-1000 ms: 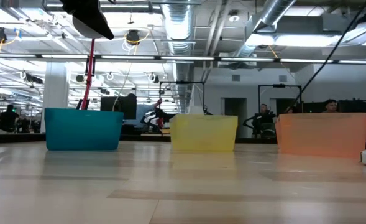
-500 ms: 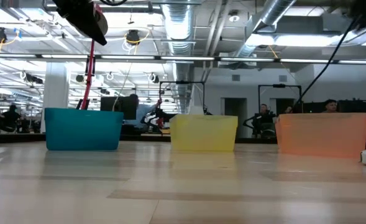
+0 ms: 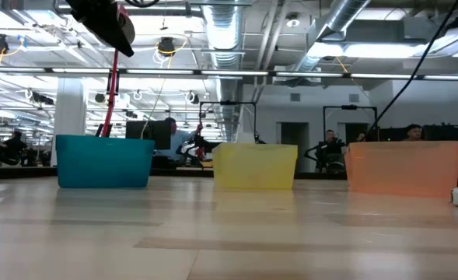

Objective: Pick and place items into bin
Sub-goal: Put the card reader box into the orange bin

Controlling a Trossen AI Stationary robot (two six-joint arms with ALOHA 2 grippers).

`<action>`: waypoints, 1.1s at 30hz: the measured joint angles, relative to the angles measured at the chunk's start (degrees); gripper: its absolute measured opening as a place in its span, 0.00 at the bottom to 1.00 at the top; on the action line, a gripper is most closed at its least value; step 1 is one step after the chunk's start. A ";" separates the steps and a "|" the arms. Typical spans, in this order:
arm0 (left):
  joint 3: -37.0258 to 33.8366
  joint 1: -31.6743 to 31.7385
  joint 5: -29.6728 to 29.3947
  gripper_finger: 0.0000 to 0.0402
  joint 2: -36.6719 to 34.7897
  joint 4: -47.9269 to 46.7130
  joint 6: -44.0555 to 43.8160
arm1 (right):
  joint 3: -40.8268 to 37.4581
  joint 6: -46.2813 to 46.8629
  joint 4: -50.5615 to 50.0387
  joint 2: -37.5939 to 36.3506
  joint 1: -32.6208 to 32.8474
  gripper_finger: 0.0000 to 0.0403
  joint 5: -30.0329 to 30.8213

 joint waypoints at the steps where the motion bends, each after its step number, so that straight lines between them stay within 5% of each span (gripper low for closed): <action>1: 0.00 0.02 0.46 0.03 0.00 0.02 -0.03 | 0.00 0.00 0.20 0.00 -0.02 0.66 0.44; 15: 0.00 0.00 2.79 0.03 0.02 0.04 2.13 | 0.00 -11.76 6.88 0.02 -9.27 0.66 -3.79; 22: 0.00 0.02 2.83 0.03 0.02 0.02 -0.23 | 0.04 -25.58 19.40 0.04 -9.88 0.66 -3.49; 33: 0.00 0.01 2.87 0.03 0.02 0.02 -0.45 | 0.04 -31.88 26.05 0.07 -7.73 0.66 -3.60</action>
